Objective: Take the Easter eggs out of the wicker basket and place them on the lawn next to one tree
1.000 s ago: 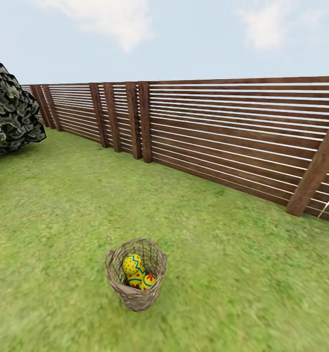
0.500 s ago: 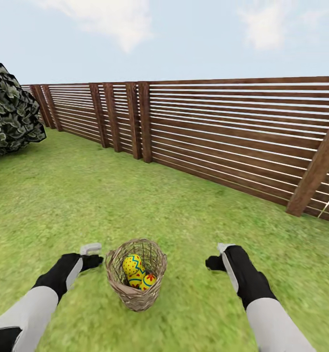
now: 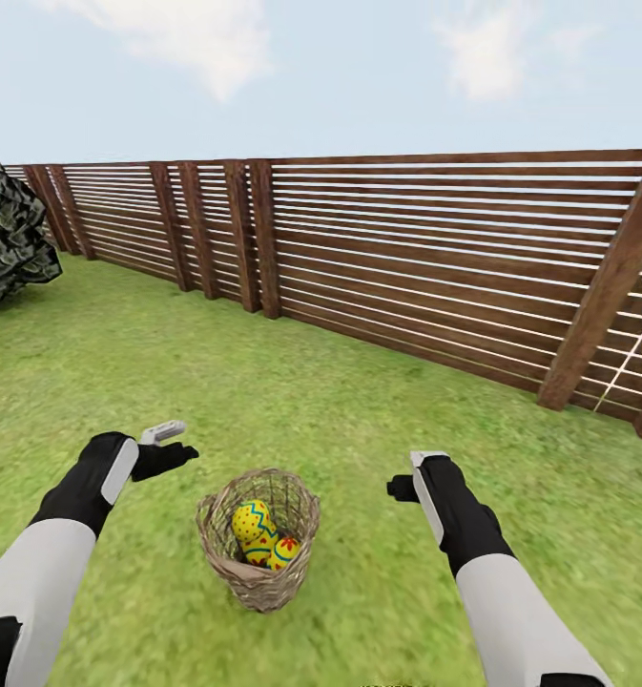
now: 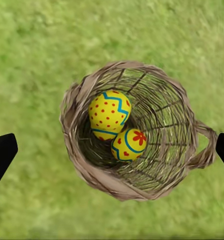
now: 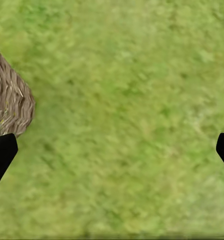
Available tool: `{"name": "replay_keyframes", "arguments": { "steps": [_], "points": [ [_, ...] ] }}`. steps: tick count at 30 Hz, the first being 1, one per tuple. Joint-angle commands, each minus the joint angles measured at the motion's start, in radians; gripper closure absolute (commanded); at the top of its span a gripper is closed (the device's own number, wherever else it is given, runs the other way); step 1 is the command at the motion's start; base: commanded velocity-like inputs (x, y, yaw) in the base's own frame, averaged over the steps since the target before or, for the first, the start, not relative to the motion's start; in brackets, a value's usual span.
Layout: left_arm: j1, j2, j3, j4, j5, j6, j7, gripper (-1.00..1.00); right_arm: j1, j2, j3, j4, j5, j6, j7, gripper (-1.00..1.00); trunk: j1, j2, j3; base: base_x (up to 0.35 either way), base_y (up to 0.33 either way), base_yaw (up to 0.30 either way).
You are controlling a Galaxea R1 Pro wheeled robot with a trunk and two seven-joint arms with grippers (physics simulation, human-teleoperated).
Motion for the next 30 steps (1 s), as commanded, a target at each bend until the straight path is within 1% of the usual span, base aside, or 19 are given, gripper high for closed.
{"name": "replay_keyframes", "arguments": {
  "steps": [1, 7, 12, 19, 20, 24, 30],
  "points": [
    [0.0, 0.0, 0.001, -0.001, 0.002, 0.006, -0.001, -1.0, -0.001, 0.001, -0.003, 0.0, 0.007, 0.004, 0.003, -1.0, 0.0, -0.001, -0.001, 0.0, 0.312, -0.29],
    [0.0, -0.003, -0.001, 0.002, 0.002, 0.01, -0.001, -1.0, -0.001, 0.002, -0.004, 0.002, 0.002, 0.004, 0.004, -1.0, 0.0, -0.001, 0.001, 0.001, 0.324, -0.293],
    [0.0, 0.0, -0.004, 0.007, -0.001, 0.01, 0.0, -1.0, -0.001, 0.002, -0.004, 0.002, -0.003, 0.004, 0.004, -1.0, 0.0, -0.001, 0.003, 0.048, 0.328, -0.294],
    [0.0, 0.002, -0.007, 0.009, -0.003, 0.012, 0.002, -1.0, 0.0, 0.003, -0.001, 0.002, -0.006, 0.003, 0.009, -1.0, 0.0, -0.001, 0.003, 0.089, 0.324, -0.075],
    [0.0, 0.001, -0.01, 0.009, -0.003, 0.012, 0.002, -1.0, 0.001, 0.003, 0.0, 0.002, -0.006, 0.002, 0.01, -1.0, 0.0, -0.001, 0.003, 0.165, 0.262, -0.011],
    [0.0, 0.0, -0.066, 0.009, -0.019, 0.013, 0.005, -1.0, 0.002, 0.003, 0.001, 0.007, -0.006, 0.001, 0.012, -1.0, 0.0, -0.001, 0.003, 0.058, 0.078, -0.003],
    [0.0, -0.002, -0.086, 0.009, -0.022, 0.018, 0.007, -1.0, 0.002, 0.002, 0.002, 0.043, -0.004, 0.0, 0.011, -1.0, 0.0, -0.001, 0.003, 0.008, 0.01, 0.0]
  ]
}}
